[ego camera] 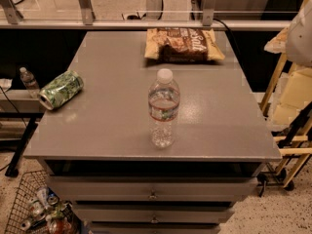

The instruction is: Move water bottle near brown chip bag

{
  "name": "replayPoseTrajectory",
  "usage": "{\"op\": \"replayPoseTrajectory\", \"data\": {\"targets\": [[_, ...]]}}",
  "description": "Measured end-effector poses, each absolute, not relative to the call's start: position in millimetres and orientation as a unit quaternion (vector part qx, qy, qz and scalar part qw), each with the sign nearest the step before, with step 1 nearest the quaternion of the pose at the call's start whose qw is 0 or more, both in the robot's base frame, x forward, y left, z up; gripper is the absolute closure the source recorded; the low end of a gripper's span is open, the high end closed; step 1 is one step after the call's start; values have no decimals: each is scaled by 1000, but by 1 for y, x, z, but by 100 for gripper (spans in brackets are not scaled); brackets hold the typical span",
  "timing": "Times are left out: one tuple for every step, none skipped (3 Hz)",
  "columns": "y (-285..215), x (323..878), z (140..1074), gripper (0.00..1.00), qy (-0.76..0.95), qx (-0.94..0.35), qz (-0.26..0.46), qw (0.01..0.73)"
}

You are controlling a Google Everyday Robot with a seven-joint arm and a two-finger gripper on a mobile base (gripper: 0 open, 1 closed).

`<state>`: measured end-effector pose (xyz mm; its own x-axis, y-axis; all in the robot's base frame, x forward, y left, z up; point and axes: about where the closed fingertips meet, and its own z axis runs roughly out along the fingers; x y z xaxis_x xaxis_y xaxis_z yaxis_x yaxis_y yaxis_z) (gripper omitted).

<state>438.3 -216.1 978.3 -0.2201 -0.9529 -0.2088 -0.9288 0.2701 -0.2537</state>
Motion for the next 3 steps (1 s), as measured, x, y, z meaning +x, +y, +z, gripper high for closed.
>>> {"op": "replayPoseTrajectory", "data": {"targets": [[-216,438,978,0,780,-603,-37,163],[-207,437,973,0,775,-604,5,184],[-185,441,940,0,745,-618,89,233]]}}
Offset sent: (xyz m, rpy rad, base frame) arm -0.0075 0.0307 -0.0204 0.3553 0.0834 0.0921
